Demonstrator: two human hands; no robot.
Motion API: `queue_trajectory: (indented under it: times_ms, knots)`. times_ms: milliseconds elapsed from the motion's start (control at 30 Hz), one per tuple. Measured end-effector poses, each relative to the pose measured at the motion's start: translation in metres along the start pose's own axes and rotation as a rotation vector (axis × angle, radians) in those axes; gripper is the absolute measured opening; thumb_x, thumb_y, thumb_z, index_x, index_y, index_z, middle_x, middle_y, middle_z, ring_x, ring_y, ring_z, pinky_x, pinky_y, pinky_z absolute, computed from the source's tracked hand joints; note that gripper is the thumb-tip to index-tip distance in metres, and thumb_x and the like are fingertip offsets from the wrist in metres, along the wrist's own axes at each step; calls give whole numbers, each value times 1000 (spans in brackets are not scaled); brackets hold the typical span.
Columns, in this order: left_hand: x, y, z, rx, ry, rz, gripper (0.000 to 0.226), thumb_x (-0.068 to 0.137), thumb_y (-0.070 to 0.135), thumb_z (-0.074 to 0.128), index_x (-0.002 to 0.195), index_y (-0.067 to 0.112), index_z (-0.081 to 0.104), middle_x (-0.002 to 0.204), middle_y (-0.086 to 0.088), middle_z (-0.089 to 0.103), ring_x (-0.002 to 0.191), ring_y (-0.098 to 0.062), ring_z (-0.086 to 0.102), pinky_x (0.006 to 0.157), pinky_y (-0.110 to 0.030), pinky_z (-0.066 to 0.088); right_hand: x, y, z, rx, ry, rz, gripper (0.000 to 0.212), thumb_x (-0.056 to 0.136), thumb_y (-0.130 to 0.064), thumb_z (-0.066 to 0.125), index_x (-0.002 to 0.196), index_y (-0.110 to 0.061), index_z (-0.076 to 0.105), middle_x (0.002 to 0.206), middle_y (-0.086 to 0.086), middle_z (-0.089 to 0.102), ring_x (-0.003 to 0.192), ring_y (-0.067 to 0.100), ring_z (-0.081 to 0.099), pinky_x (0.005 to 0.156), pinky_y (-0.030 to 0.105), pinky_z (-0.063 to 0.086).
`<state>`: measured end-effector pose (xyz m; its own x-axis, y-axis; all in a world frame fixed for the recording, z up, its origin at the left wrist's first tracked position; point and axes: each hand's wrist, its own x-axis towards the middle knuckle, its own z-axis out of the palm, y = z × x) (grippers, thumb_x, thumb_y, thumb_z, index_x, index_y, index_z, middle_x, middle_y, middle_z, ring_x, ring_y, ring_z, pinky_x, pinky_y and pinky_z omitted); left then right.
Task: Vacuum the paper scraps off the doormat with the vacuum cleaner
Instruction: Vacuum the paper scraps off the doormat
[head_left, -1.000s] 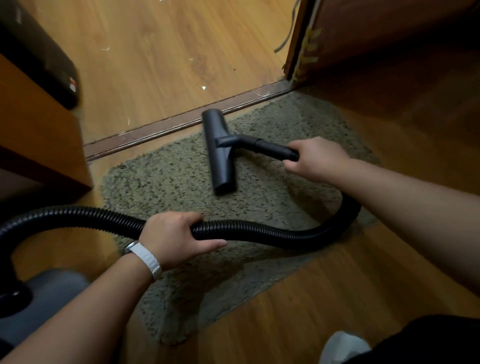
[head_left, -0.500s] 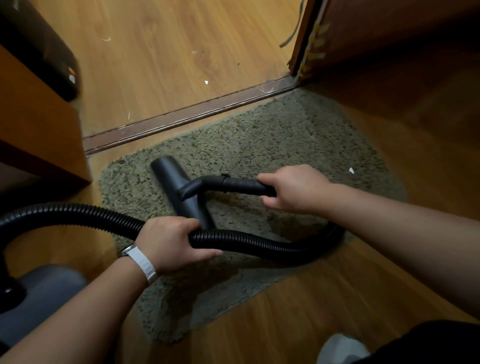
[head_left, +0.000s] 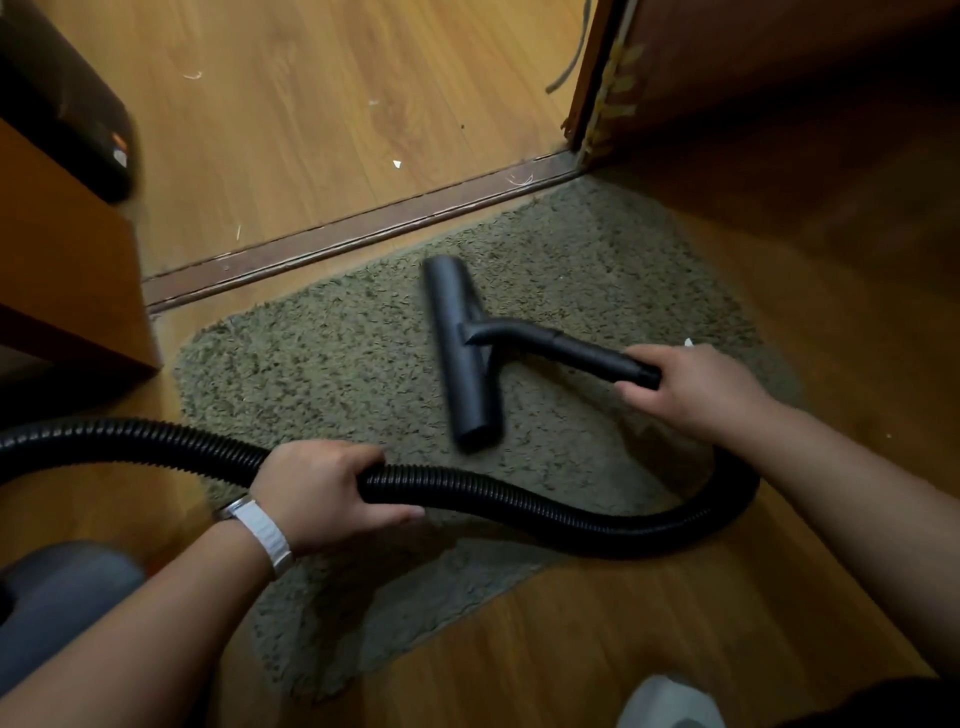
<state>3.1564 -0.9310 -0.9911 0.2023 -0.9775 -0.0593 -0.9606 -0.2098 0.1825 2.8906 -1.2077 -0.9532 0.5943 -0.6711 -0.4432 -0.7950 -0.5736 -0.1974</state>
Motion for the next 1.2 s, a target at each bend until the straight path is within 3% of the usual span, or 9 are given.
queue_trajectory:
  times_ms: [167,233,367,567,700,933,1100,1200]
  knots:
    - [8,-3,3,7,-12,-4,76,67,97,27,60,28,57,43,13,44,37,-6,46,35,-16,33,-6,60,7,322,32,210,31,94,-41,63,121,-27,65,82,-5,65,69,14,61,61,29,45]
    - [10,-4,3,11,-19,6,74,67,96,29,59,28,56,42,14,43,36,-7,45,37,-12,25,-7,69,14,385,-7,221,33,95,-44,61,123,-27,64,87,-4,66,73,16,64,65,31,48]
    - [11,-8,7,31,-45,39,71,68,95,29,60,29,53,43,15,43,35,-8,45,40,-11,19,-7,65,23,504,-60,227,23,95,-42,61,115,-30,59,85,-1,67,67,20,67,57,27,48]
    - [11,-14,16,75,-62,74,74,67,97,24,65,30,56,47,13,51,39,-13,53,41,-15,26,-5,59,30,626,-60,254,12,96,-35,62,106,-30,58,79,8,72,60,22,68,62,30,51]
    - [8,-11,15,106,-70,91,76,66,97,24,65,28,58,50,11,55,43,-15,58,42,-18,25,-5,58,27,632,-94,258,17,95,-33,64,107,-21,65,84,12,73,62,26,69,62,33,52]
    - [19,0,1,53,-15,120,75,73,93,26,61,25,56,46,11,49,39,-16,54,41,-17,24,-34,65,11,565,18,263,20,95,-33,65,113,-24,62,89,3,65,70,16,60,63,29,42]
    - [25,18,-4,8,1,106,74,70,94,26,59,28,56,43,15,35,33,-10,39,39,-10,18,-68,83,6,550,83,394,32,95,-34,64,124,-20,64,80,3,65,65,22,62,59,30,44]
    - [28,29,-3,-15,-4,130,73,70,94,28,59,27,57,40,14,39,32,-10,46,39,-9,16,-91,93,4,509,100,476,30,95,-38,62,121,-23,63,81,6,66,67,25,63,56,31,44]
